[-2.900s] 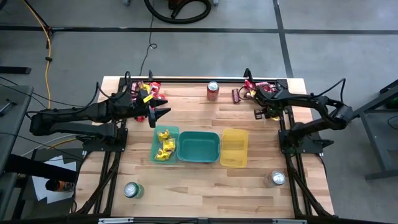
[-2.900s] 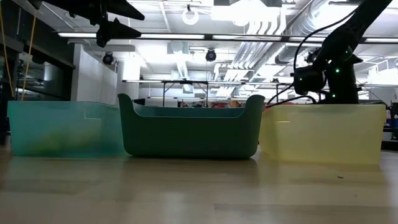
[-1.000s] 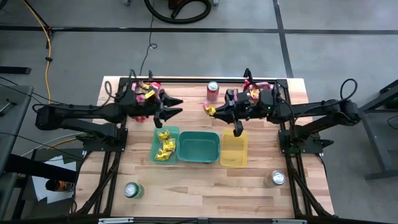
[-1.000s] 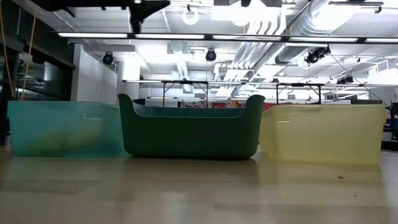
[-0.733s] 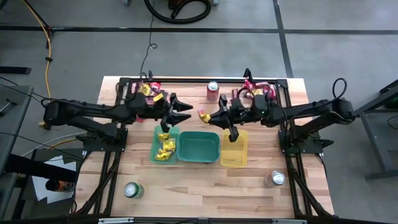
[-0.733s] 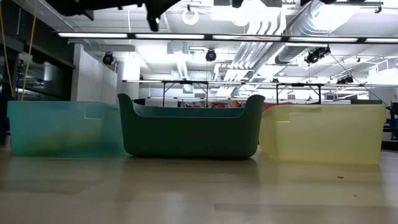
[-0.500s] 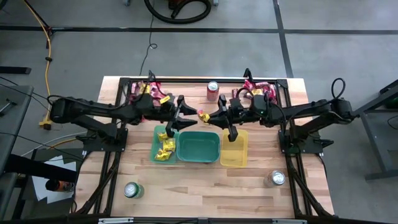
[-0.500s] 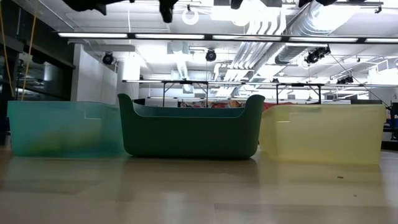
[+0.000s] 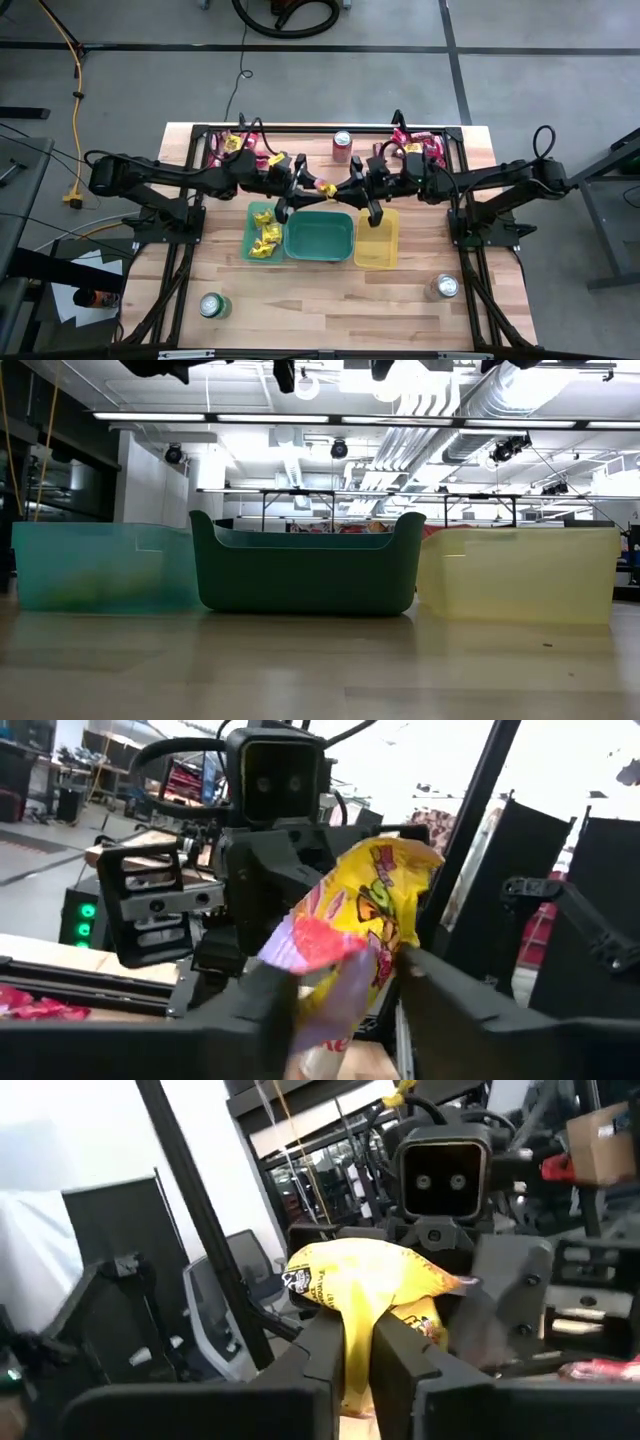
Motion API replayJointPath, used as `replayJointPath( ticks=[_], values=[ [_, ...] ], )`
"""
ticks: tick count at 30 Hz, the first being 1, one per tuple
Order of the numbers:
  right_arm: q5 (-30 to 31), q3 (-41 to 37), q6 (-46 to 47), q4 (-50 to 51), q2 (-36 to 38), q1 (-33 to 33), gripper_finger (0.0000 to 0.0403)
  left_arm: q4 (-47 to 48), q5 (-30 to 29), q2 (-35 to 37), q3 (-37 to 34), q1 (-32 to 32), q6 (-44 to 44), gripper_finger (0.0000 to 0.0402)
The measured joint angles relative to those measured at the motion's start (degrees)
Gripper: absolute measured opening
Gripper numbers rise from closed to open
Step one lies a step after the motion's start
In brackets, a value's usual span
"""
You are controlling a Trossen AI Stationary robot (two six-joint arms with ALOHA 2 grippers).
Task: Sort candy
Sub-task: Put the yellow candy into the light green bin
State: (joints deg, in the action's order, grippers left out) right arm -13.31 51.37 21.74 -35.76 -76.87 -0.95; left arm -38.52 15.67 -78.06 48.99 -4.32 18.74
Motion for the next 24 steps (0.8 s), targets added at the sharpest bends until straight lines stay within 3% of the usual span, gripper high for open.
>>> replayJointPath(
  ticks=[3, 4, 8, 13, 18, 24],
  values=[
    [0.78, 0.00, 1.97, 0.13, 0.18, -0.04, 0.0077, 0.15, 0.24, 0.29, 0.00, -0.32, -1.56, 0.0035],
    [0.90, 0.00, 2.00, 0.36, 0.46, -0.04, 0.0095, 0.15, 0.28, 0.32, 0.00, -0.59, -1.52, 0.0019],
    [0.82, 0.00, 0.81, 3.09, 2.63, -0.52, 0.0172, 3.60, 0.58, 1.78, 0.02, -1.61, -1.15, 0.0010],
    [1.66, 0.03, -2.43, 11.51, 9.51, -2.55, 0.0244, 18.76, 1.65, 8.35, -0.05, -3.24, -3.38, 0.0003],
    [7.87, 0.04, -5.33, 22.26, 16.44, -3.81, 0.0260, 39.19, 0.32, 18.95, -0.02, -4.38, -5.86, 0.0002],
    [13.07, 0.04, -7.87, 27.79, 21.32, -3.93, 0.0261, 64.28, -2.15, 29.26, -0.02, -2.09, -3.06, 0.0001]
  ],
)
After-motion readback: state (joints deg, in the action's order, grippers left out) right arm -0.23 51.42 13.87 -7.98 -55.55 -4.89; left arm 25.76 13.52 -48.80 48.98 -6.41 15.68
